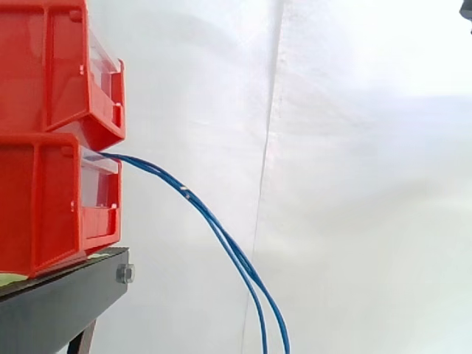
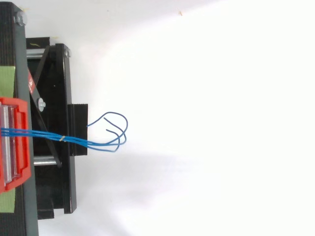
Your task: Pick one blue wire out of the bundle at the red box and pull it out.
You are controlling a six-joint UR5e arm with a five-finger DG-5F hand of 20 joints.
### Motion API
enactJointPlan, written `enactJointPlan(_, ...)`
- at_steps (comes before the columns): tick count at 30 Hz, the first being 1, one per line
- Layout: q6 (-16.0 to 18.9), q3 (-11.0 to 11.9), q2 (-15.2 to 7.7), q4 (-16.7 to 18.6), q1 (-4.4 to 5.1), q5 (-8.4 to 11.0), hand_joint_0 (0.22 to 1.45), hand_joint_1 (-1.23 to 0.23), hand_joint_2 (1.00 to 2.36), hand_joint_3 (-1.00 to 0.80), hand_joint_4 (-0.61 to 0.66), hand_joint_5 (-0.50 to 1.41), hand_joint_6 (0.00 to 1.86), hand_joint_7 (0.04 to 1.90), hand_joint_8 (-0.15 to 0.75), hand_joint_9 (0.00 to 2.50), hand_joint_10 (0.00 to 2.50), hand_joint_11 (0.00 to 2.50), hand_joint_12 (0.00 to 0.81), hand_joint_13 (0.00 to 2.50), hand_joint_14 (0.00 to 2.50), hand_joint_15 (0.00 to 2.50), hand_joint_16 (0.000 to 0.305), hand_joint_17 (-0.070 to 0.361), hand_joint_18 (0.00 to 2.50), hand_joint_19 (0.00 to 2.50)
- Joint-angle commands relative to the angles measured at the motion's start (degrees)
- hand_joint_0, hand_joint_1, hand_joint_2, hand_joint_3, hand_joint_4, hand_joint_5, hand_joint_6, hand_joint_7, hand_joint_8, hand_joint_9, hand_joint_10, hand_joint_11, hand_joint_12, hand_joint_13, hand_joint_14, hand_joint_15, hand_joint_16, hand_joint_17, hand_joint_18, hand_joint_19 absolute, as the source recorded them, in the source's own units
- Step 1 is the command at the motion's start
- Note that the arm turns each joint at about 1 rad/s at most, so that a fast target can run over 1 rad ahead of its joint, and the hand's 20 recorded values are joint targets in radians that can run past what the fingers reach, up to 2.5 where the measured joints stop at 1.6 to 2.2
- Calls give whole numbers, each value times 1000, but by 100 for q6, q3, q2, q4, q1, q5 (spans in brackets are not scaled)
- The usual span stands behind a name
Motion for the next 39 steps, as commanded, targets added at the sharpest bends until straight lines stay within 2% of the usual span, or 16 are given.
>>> enactJointPlan(1, -122, -16, -2, 62, 28, 18, 459, -380, 1000, -500, 297, -221, 502, 733, 375, 779, 11, 385, 473, 510, 6, 200, 76, 170, 375, 283)
enactJointPlan(8, -236, -16, -90, 97, 54, 141, 461, -381, 1000, -500, 298, -221, 502, 736, 377, 790, 10, 397, 472, 530, 6, 215, 75, 170, 385, 282)
enactJointPlan(11, -227, -16, -133, 106, 54, 132, 461, -382, 1000, -500, 299, -220, 502, 738, 379, 787, 12, 395, 477, 568, 7, 234, 75, 169, 396, 288)
enactJointPlan(15, -254, -16, -142, 308, 80, 167, 463, -385, 1000, -500, 304, -218, 502, 738, 376, 780, 12, 402, 477, 592, 9, 254, 75, 168, 406, 313)
enactJointPlan(20, -289, -7, -239, 352, 98, 255, 465, -395, 1000, -500, 308, -216, 502, 743, 378, 763, 10, 397, 478, 627, 8, 284, 75, 168, 444, 344)
enactJointPlan(30, -298, -7, -362, 633, 133, 264, 470, -442, 1000, -500, 311, -214, 502, 748, 380, 763, 10, 413, 480, 654, 9, 302, 74, 167, 468, 349)
enactJointPlan(39, -359, -16, -626, 783, 160, 343, 474, -473, 1000, -500, 321, -208, 502, 767, 376, 763, 10, 416, 480, 670, 11, 308, 74, 166, 480, 359)
